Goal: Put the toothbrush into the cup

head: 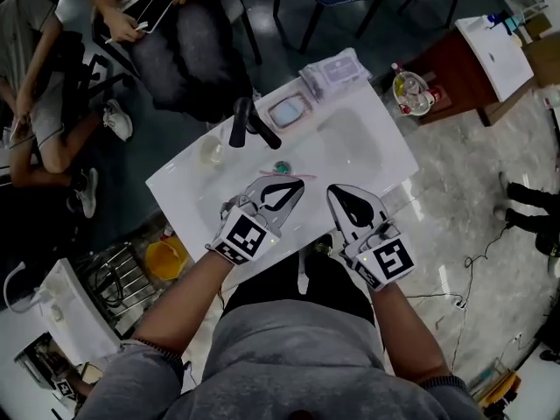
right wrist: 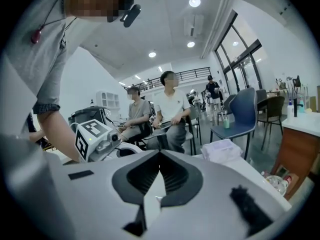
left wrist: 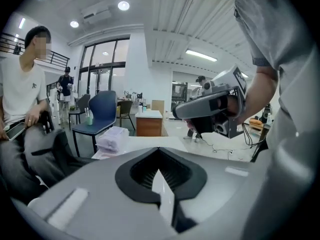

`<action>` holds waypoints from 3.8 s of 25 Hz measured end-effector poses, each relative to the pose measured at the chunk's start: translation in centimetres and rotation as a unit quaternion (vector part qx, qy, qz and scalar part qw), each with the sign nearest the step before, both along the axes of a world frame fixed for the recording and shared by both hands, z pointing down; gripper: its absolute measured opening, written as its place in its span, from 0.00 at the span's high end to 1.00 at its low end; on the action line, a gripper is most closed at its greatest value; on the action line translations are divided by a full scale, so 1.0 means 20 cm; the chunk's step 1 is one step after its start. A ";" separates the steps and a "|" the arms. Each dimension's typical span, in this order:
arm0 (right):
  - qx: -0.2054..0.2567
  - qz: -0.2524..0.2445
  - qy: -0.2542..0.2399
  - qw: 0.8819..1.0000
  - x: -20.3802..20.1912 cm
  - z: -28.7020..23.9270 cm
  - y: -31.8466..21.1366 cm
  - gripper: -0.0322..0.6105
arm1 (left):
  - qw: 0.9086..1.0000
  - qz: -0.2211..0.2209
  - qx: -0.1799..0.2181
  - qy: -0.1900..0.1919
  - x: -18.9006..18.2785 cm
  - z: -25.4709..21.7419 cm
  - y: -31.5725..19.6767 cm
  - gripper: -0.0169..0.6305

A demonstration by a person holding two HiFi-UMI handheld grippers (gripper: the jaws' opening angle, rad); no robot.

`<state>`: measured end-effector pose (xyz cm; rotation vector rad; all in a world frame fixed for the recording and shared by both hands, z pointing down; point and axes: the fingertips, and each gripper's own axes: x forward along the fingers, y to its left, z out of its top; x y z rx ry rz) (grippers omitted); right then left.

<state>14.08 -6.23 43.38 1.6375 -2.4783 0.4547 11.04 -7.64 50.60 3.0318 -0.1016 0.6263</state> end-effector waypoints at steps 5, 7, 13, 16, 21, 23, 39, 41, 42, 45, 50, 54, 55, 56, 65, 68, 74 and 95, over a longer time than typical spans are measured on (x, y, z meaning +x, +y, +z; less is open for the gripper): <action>-0.006 0.018 -0.007 1.000 0.01 0.10 -0.05 0.93 | 0.999 0.028 0.004 -0.038 0.01 0.19 -0.03 0.96; -0.009 0.023 -0.010 1.000 0.00 0.14 -0.07 0.93 | 0.998 0.036 0.009 -0.055 0.01 0.25 -0.04 0.96; -0.020 0.021 -0.025 0.999 0.00 0.26 -0.11 0.93 | 0.990 0.050 -0.006 -0.130 0.03 0.47 -0.04 0.93; -0.024 0.025 -0.028 0.999 0.02 0.30 -0.13 0.93 | 0.984 0.063 -0.009 -0.164 0.04 0.59 -0.04 0.93; -0.032 0.031 -0.035 0.998 0.05 0.38 -0.16 0.93 | 0.969 0.106 -0.023 -0.222 0.06 0.78 -0.01 0.89; -0.034 0.035 -0.038 0.998 0.06 0.40 -0.16 0.93 | 0.963 0.119 -0.029 -0.241 0.07 0.85 0.00 0.89; -0.045 0.055 -0.057 0.996 0.18 0.53 -0.17 0.93 | 0.911 0.210 -0.006 -0.354 0.15 1.27 0.02 0.84; -0.046 0.055 -0.060 0.996 0.18 0.53 -0.16 0.93 | 0.906 0.216 -0.003 -0.363 0.15 1.30 0.03 0.84; -0.046 0.054 -0.061 0.996 0.18 0.54 -0.16 0.93 | 0.904 0.219 0.002 -0.368 0.15 1.32 0.03 0.84; -0.049 0.053 -0.063 0.995 0.19 0.55 -0.15 0.93 | 0.896 0.229 0.009 -0.381 0.15 1.36 0.03 0.84; -0.051 0.055 -0.067 0.995 0.21 0.58 -0.15 0.93 | 0.887 0.237 0.003 -0.395 0.15 1.40 0.04 0.84; -0.052 0.054 -0.071 0.995 0.21 0.58 -0.14 0.93 | 0.884 0.240 0.003 -0.401 0.15 1.40 0.04 0.85; -0.052 0.053 -0.073 0.995 0.21 0.57 -0.14 0.93 | 0.883 0.242 0.005 -0.403 0.15 1.40 0.04 0.86; -0.051 0.051 -0.074 0.995 0.20 0.57 -0.14 0.93 | 0.881 0.245 0.009 -0.404 0.15 1.40 0.04 0.89; -0.047 0.046 -0.073 0.995 0.21 0.53 -0.14 0.93 | 0.884 0.232 0.023 -0.404 0.16 1.40 0.06 0.94; -0.045 0.043 -0.070 0.996 0.21 0.50 -0.13 0.93 | 0.896 0.216 0.015 -0.388 0.16 1.33 0.07 0.95; -0.034 0.025 -0.057 0.997 0.19 0.43 -0.13 0.93 | 0.917 0.182 0.019 -0.356 0.17 1.15 0.07 0.95; -0.006 -0.065 -0.017 0.998 0.02 0.12 -0.16 0.93 | 0.951 0.063 0.024 -0.302 -0.05 0.55 0.01 0.95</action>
